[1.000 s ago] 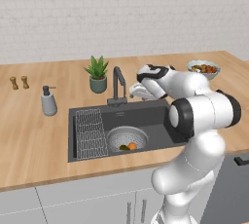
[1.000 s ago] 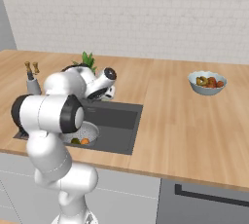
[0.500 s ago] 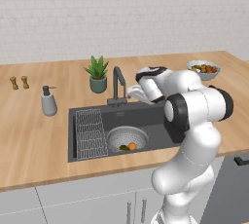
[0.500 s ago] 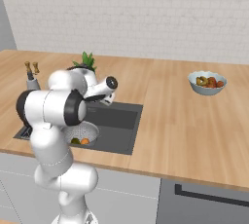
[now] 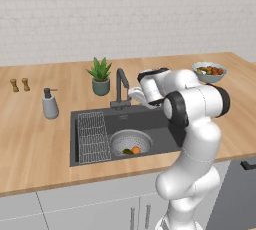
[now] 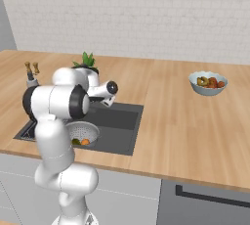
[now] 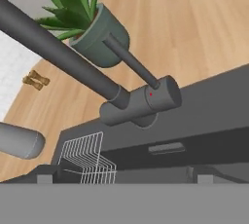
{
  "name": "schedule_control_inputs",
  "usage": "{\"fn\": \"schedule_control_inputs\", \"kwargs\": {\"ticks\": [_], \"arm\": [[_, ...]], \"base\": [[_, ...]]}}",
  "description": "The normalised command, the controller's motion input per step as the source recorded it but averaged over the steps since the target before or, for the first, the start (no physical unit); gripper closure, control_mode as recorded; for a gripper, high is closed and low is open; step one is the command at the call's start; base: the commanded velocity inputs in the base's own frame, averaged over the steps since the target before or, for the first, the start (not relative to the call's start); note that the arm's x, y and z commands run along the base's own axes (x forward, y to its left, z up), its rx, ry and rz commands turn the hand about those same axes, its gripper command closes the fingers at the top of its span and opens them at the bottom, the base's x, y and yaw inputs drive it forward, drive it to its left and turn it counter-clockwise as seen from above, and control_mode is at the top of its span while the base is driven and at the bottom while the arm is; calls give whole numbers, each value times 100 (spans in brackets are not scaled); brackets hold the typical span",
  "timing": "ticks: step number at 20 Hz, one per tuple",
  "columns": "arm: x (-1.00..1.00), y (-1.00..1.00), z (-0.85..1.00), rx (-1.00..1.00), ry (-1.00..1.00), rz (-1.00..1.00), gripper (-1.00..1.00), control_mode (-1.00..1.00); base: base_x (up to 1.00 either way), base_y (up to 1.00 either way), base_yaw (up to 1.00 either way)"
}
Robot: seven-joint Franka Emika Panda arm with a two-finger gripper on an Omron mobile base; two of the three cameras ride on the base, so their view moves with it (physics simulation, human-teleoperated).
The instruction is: Put the colander in the sink, put the tangerine, kiwi in the colander, and turn on the sink faucet and pour water over the colander.
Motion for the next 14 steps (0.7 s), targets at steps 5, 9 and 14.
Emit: {"fn": "schedule_control_inputs", "kwargs": {"ticks": [5,9,14], "arm": [[30,5,-13,6,0,-8,-100,-100],[34,10,-13,4,0,-8,-100,-100],[26,10,-15,1,0,-7,-100,-100]], "base": [[0,0,0],[0,0,0],[0,0,0]]}}
